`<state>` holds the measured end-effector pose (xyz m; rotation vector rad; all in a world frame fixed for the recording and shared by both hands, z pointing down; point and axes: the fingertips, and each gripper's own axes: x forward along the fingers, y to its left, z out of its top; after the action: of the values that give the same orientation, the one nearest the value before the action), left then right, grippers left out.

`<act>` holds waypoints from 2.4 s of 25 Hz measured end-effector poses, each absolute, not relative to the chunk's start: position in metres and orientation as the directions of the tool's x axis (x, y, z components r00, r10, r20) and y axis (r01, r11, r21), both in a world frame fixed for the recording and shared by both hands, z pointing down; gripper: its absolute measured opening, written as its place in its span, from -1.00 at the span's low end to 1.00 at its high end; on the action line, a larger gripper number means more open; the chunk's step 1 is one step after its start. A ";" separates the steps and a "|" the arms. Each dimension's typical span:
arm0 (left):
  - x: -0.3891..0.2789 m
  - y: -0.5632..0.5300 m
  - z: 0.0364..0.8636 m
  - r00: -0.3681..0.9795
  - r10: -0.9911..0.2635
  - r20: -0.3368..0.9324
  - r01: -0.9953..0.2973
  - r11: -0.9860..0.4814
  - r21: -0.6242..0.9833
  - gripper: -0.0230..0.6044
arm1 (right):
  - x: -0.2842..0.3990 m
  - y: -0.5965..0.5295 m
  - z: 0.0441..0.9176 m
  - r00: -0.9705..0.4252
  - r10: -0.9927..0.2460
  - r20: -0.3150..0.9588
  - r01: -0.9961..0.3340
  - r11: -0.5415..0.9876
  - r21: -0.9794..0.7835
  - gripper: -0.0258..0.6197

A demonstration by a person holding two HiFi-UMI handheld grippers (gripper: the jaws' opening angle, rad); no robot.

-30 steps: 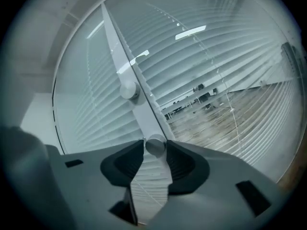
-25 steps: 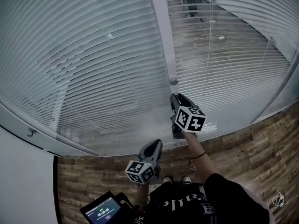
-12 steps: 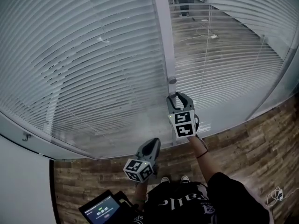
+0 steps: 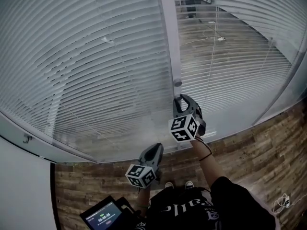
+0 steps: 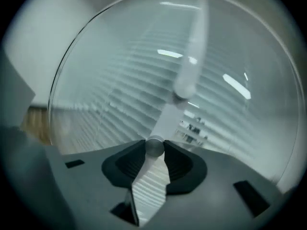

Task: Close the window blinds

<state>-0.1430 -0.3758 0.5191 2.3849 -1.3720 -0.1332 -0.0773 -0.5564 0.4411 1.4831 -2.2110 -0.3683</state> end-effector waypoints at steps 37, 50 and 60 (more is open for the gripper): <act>-0.120 -0.390 0.527 0.551 -0.827 0.108 -0.789 -0.474 0.392 -0.91 | -0.087 -0.549 0.447 -0.403 -0.896 0.186 -0.410 0.358 0.839 -0.49; -0.139 -0.393 0.526 0.538 -0.836 0.111 -0.790 -0.454 0.412 -0.91 | -0.080 -0.561 0.440 -0.490 -0.835 0.250 -0.871 0.483 -0.090 -0.49; -0.134 -0.391 0.531 0.544 -0.830 0.120 -0.788 -0.458 0.411 -0.91 | -0.094 -0.556 0.446 -0.348 -0.908 0.234 -0.594 0.406 0.695 -0.50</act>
<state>-0.1338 -0.3912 0.5312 2.3645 -1.3171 -0.1359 -0.0940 -0.5555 0.4464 1.2724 -2.0632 -0.6757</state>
